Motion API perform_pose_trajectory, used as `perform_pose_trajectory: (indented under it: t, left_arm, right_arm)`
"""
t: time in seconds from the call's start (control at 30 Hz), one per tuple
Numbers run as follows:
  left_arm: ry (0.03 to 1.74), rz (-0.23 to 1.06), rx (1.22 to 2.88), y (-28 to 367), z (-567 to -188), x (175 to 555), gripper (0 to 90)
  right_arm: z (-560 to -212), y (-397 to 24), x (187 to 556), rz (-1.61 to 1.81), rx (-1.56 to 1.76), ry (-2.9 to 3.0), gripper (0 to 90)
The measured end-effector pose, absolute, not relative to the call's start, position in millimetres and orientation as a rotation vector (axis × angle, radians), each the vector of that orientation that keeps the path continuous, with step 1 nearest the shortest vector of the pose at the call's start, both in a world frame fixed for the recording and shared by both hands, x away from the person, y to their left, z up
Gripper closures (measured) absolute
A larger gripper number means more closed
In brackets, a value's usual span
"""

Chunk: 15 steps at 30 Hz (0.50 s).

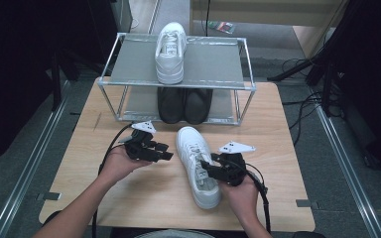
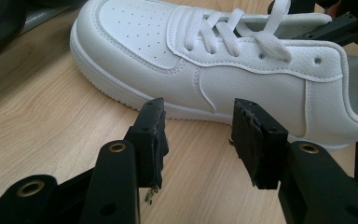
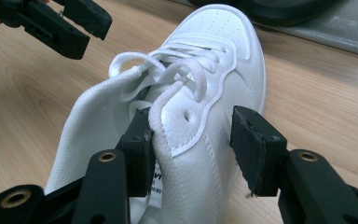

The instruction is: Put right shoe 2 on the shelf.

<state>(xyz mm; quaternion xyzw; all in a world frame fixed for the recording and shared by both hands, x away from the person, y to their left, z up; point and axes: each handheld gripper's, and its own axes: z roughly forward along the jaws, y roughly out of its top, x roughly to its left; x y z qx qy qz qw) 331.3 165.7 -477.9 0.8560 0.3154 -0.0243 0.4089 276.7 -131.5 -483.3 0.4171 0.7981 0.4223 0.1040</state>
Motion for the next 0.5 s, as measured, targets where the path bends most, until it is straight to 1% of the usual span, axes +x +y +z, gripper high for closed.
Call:
perform_pose_trajectory:
  t: [0.33, 0.5]
  left_arm:
    - [0.805, -0.055, 2.151, 167, -478, 332, 55.1]
    - [0.806, -0.051, 2.150, 169, -478, 332, 54.8]
  right_arm:
    - [-492, -126, 282, 1.225, 1.198, 2.334, 51.6]
    - [-495, -126, 287, 1.203, 1.231, 2.321, 58.6]
